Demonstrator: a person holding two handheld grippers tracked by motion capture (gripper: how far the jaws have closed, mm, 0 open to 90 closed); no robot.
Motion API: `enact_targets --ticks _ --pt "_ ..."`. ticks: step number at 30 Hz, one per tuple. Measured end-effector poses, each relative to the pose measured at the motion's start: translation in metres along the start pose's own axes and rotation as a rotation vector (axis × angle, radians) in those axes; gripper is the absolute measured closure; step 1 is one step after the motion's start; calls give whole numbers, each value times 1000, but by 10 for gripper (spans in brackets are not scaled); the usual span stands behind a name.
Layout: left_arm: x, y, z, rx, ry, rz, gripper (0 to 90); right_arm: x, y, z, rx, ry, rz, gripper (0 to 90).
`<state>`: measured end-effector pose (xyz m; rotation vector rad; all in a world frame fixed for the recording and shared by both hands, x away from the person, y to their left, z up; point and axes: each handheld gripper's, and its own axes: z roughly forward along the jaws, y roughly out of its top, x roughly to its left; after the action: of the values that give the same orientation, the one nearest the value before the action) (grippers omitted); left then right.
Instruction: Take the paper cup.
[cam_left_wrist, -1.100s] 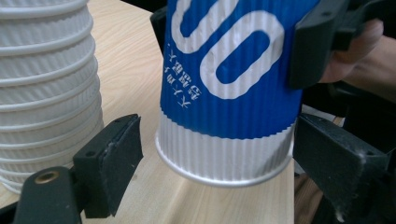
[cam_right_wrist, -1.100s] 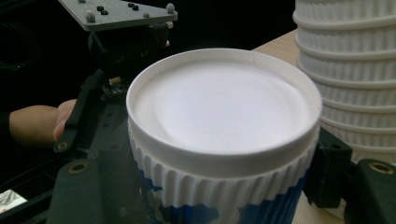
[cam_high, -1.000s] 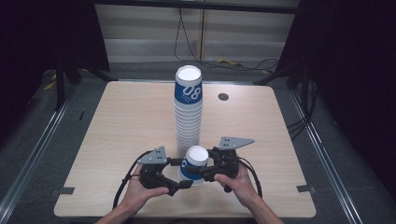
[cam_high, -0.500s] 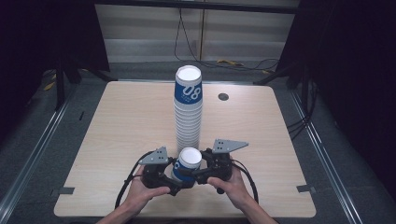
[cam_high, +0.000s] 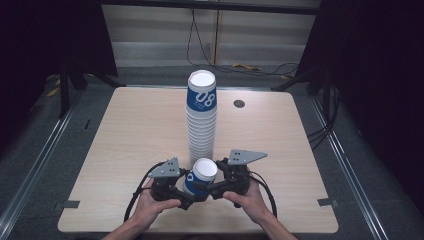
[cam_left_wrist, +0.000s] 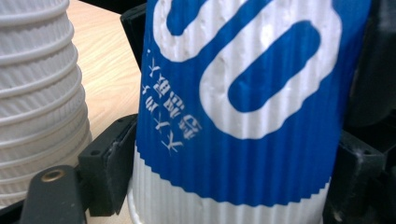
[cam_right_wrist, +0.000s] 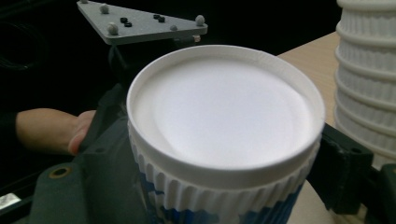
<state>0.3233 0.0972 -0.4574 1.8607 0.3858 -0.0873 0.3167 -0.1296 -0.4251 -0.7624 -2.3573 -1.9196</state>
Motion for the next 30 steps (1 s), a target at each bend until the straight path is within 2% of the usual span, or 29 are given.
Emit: enact_targets --ticks 1,4,6,7,9,15,18,26,30 --pt "1 0 0 6 5 0 174 -1 -1 0 -1 14 11 184" --pt "1 -1 0 15 0 7 174 -2 -1 1 6 3 30 142" --pt "1 -3 -1 6 -14 3 173 -2 -1 0 -1 4 38 140" --pt "1 -4 -2 16 -10 10 172 -2 0 -1 -1 2 38 140" --pt "2 -6 -3 20 -15 -3 171 -2 1 -3 7 11 50 140" --pt "7 -6 -10 26 3 -16 172 -3 2 -8 20 0 47 140" --pt "11 -6 -13 27 -6 -46 173 -6 3 -11 33 -1 50 139" --pt "15 -4 -17 82 16 -50 173 -7 4 -17 76 -23 35 145" --pt "16 -4 -18 102 15 -73 175 -10 4 -20 106 -23 52 145"
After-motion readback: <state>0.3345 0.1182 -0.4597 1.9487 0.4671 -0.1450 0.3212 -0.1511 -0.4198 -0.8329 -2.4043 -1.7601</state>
